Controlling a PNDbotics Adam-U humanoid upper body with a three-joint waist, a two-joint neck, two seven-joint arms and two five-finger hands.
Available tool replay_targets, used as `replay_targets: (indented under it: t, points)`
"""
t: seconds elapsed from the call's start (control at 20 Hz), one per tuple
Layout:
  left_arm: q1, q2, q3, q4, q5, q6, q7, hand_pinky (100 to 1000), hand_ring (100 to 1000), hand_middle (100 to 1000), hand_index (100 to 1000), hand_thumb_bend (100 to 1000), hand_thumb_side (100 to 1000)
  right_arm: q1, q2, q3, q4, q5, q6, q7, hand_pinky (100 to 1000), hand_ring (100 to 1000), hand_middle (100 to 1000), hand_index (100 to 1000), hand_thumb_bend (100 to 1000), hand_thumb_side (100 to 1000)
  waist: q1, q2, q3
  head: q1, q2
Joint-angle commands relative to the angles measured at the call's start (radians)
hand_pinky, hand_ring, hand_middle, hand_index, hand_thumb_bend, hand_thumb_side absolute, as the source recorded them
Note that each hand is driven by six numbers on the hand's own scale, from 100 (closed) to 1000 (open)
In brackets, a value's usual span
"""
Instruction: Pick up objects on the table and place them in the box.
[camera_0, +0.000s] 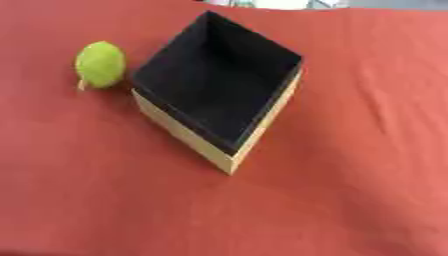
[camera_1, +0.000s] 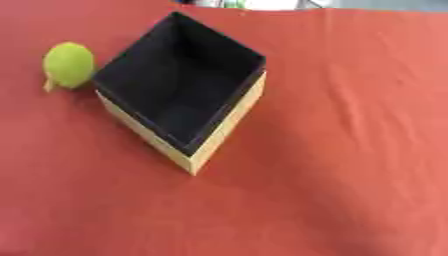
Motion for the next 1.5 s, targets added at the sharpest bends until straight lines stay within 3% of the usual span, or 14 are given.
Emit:
replay_targets:
  t: [0.05,0.5,0.8,1.1,1.3,1.5]
  points:
    - [-0.005,0.021,0.013,-0.017,0.002,0.001,-0.003,675,622,719,832,100,671,-0.007,-0.016,-0.012,-0.015,-0.009,0.003,-0.005,741,620,651,839,100,595,0.0,-0.016,0.001,0.005,-0.003]
    - [0.001,0.037,0.018,-0.017,-0.007,0.004,0.001,677,628,721,833,100,654,-0.005,-0.014,-0.015,-0.015,-0.009,0.008,-0.009,740,614,646,839,100,595,-0.004,-0.004,0.007,0.004,0.0]
    - [0.007,0.192,0.015,0.038,-0.099,0.054,0.032,710,697,733,837,100,576,-0.006,-0.023,-0.018,-0.015,-0.006,0.013,-0.012,741,616,646,839,100,594,-0.004,0.002,0.009,-0.013,0.003]
    - [-0.09,0.381,-0.01,0.342,-0.145,0.057,0.027,712,694,753,849,100,586,-0.001,-0.068,0.003,-0.015,-0.007,0.023,0.016,742,617,647,838,100,576,0.005,-0.015,0.006,-0.019,0.016]
    - [-0.196,0.493,-0.056,0.617,-0.146,0.013,-0.025,735,726,772,871,100,573,-0.008,-0.086,0.011,-0.015,-0.01,0.033,0.038,742,618,647,839,100,580,0.007,-0.025,0.0,-0.022,0.024]
    - [-0.328,0.572,-0.117,0.883,-0.161,-0.029,-0.061,751,743,778,881,100,626,-0.013,-0.085,0.015,-0.015,-0.016,0.046,0.045,743,619,647,839,100,584,0.013,-0.031,-0.006,-0.018,0.029]
